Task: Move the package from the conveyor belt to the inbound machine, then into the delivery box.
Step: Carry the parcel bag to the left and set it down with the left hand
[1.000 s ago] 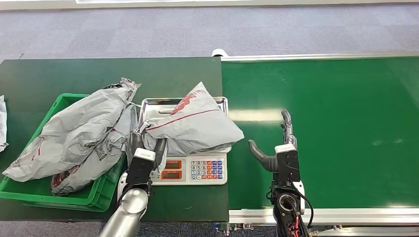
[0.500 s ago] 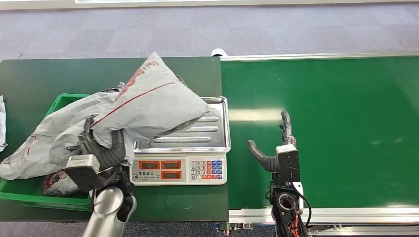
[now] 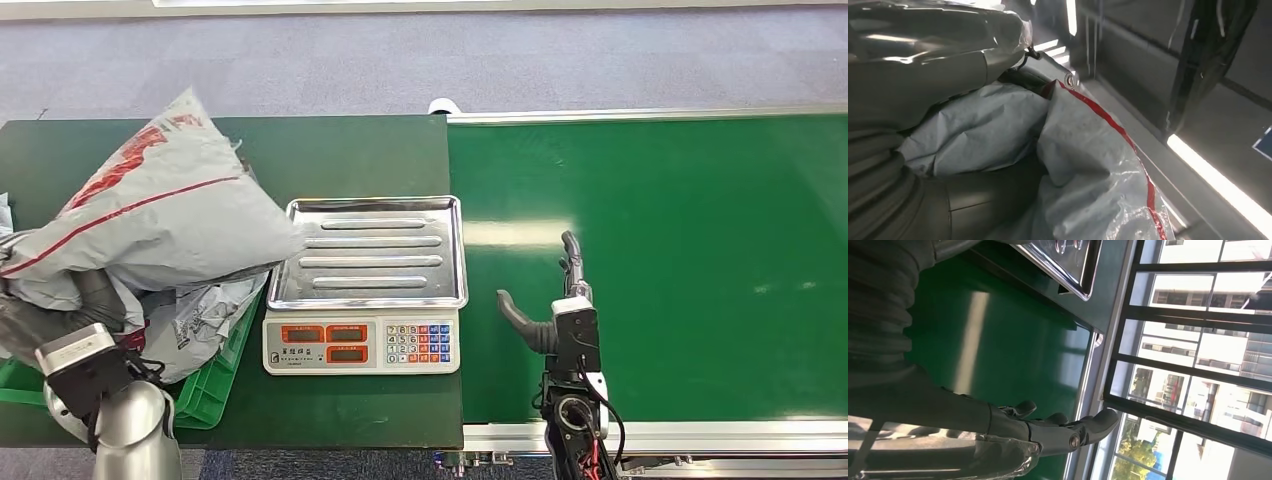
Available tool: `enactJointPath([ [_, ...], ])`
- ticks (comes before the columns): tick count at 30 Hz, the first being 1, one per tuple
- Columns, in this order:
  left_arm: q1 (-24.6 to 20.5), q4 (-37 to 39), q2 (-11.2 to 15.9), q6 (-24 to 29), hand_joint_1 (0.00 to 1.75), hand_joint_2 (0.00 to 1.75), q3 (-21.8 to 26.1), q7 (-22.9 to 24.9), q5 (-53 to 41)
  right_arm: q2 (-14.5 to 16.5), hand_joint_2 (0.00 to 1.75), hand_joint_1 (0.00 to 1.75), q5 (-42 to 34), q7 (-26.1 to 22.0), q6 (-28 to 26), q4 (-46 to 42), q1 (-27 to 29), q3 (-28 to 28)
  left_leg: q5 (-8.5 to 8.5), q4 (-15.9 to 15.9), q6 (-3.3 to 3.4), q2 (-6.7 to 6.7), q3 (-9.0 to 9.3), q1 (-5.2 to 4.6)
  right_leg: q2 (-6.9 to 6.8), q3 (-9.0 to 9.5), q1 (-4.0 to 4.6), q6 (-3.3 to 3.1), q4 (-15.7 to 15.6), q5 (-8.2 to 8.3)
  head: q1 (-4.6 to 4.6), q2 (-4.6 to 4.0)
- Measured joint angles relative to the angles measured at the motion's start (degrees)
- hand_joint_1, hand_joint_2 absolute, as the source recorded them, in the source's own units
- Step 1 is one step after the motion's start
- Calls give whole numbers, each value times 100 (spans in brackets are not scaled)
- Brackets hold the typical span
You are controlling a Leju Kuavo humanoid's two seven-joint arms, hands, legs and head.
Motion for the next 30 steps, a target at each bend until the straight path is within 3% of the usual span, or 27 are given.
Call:
enactJointPath([
  [6,-210,332,-236,0,175,175,1082,0,-1149,-1,175,0,-26,-9,-119,31,10,36,0,0,0,2,0,0,1,-3,0,0,0,0,0,0],
  [13,-445,1217,-299,0,173,175,1824,29,-1933,-1,175,0,-1,98,-85,31,9,69,0,0,0,10,0,0,4,-6,-1,0,0,1,1,0],
  [15,-512,1450,-310,0,169,175,1921,214,-2250,-1,175,0,12,110,-85,31,11,70,0,0,0,8,0,-1,3,-6,-1,0,0,1,1,0],
  [17,-569,1730,-308,0,161,175,1932,721,-2816,-1,175,0,28,134,-83,31,12,72,0,1,0,3,0,-1,2,-5,-2,0,0,1,1,0],
  [21,-591,2221,-214,5,11,175,1602,2009,-3617,-5,175,0,59,205,-45,28,16,66,1,1,0,-2,0,-1,-1,-2,-1,0,0,1,0,0],
  [22,-589,2286,-184,8,2,175,1489,2147,-3648,-7,175,0,69,216,-36,27,17,64,1,1,1,-3,-1,-1,-3,-1,-1,0,0,1,0,0],
  [25,-569,2378,-120,15,0,175,1217,2151,-3478,-9,175,0,122,238,-21,26,23,61,1,1,1,-5,-1,-1,-8,2,-1,0,0,1,1,0],
  [30,-550,2322,-114,17,0,175,1119,1347,-2900,-9,175,0,201,249,-2,25,56,58,1,1,1,-5,-1,-1,-8,2,-1,0,0,1,0,0],
])
